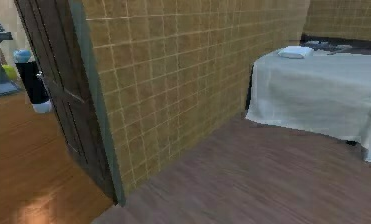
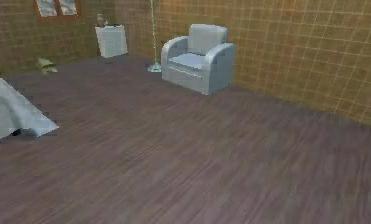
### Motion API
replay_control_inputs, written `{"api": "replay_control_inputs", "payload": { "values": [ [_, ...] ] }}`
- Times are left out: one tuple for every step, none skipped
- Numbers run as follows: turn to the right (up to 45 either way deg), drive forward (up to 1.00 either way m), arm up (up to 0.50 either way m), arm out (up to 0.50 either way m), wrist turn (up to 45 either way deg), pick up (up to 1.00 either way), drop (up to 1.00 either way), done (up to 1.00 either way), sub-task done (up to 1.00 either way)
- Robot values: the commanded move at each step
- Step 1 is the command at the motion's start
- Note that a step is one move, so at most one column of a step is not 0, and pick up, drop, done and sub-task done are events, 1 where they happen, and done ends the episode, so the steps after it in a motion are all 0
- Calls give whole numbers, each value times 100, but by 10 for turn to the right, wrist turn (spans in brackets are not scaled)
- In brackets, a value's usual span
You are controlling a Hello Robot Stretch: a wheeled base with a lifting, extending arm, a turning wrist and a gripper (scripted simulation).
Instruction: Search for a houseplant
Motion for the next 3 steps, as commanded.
{"api": "replay_control_inputs", "payload": {
  "values": [
    [-450,0,0,0,0,0,0,0,0],
    [0,100,0,0,0,0,0,0,0],
    [0,100,0,0,0,0,0,0,0]
  ]
}}
